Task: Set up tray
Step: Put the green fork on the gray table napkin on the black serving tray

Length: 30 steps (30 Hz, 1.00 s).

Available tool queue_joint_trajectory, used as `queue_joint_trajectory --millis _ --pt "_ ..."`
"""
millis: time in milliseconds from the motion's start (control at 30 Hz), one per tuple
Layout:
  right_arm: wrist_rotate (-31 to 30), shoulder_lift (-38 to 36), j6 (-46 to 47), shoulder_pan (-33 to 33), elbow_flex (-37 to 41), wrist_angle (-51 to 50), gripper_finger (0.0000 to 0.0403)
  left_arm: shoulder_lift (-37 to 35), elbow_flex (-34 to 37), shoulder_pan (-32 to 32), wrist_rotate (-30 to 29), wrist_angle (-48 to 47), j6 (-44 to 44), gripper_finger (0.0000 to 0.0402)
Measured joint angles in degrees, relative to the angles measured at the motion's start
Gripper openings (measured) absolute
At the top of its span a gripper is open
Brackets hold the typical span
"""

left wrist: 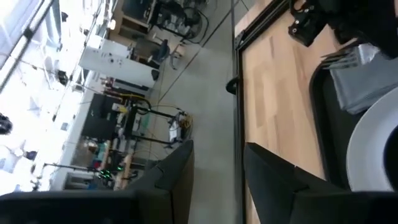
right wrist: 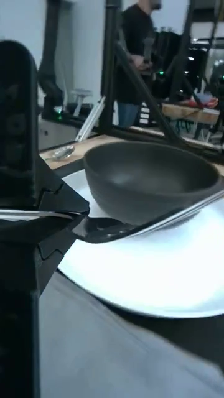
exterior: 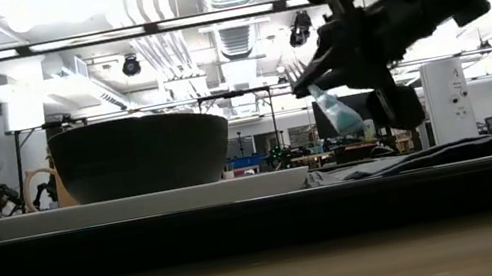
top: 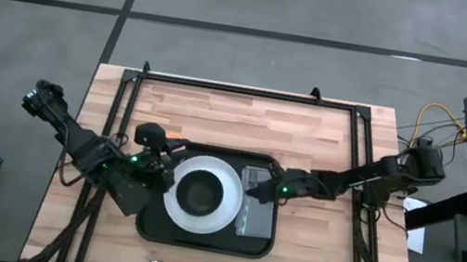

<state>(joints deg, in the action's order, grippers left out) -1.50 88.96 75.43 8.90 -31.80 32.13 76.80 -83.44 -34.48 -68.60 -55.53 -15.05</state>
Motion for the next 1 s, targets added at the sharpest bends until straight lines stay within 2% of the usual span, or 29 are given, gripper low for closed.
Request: queue_joint_trajectory --millis 300,433,800,1000 --pt "1.55 -0.32 11.30 -1.42 0.02 -6.31 0.0008 -0.01 0.00 -0.02 0.07 0.00 -1.12 0.0121" --pt "1.53 -0.47 13.18 -1.89 -0.05 -8.58 0.0008 0.01 0.00 -0.02 0.04 0.00 -1.11 0.0121" --pt "6.34 0.68 6.41 -4.97 -7.13 -24.05 0.0008 0.01 0.00 -0.02 0.04 0.00 -1.15 0.0121" --pt "7.59 0.68 5.15 -4.99 -7.95 -25.97 0.0008 0.02 0.00 -0.02 0.04 0.00 -2.15 0.0121"
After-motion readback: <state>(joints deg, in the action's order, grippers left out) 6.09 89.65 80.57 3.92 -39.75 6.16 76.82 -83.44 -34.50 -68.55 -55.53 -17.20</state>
